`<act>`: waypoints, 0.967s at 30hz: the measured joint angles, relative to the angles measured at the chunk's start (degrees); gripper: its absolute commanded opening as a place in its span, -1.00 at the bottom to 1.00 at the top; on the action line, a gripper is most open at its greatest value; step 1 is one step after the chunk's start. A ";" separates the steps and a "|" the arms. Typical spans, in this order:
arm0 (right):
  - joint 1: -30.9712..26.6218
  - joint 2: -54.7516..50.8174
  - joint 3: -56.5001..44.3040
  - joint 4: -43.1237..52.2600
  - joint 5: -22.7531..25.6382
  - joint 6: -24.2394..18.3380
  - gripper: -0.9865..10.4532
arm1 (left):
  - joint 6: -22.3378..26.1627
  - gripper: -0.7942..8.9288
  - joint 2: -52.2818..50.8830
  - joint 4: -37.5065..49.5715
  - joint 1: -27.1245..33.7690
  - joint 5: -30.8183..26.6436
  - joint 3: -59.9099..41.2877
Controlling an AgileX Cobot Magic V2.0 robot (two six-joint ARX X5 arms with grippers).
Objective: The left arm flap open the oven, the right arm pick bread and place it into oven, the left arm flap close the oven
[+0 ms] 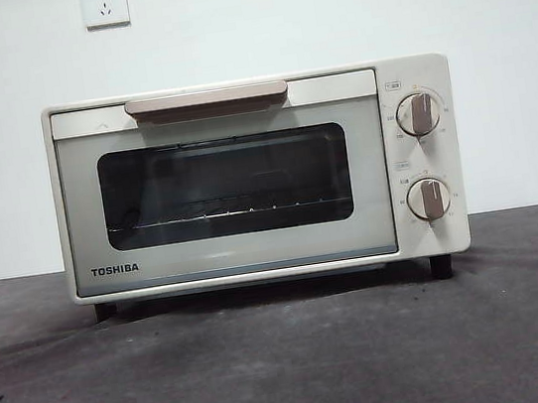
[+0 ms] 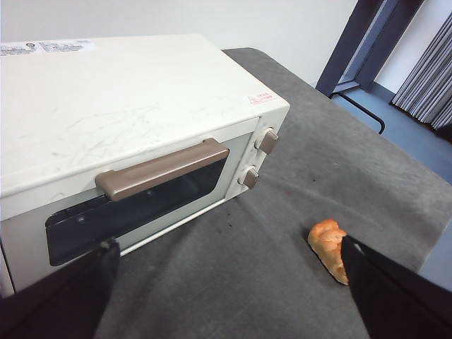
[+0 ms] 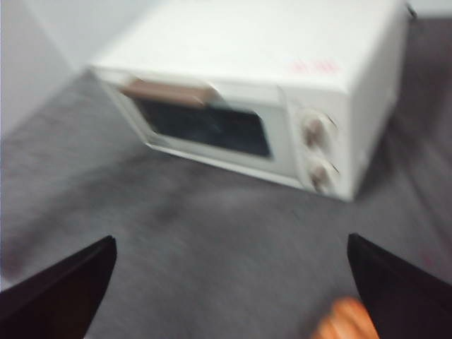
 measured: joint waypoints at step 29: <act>3.17 33.05 -15.72 7.52 10.99 13.60 0.08 | 0.00 0.19 0.02 0.00 0.00 0.00 0.00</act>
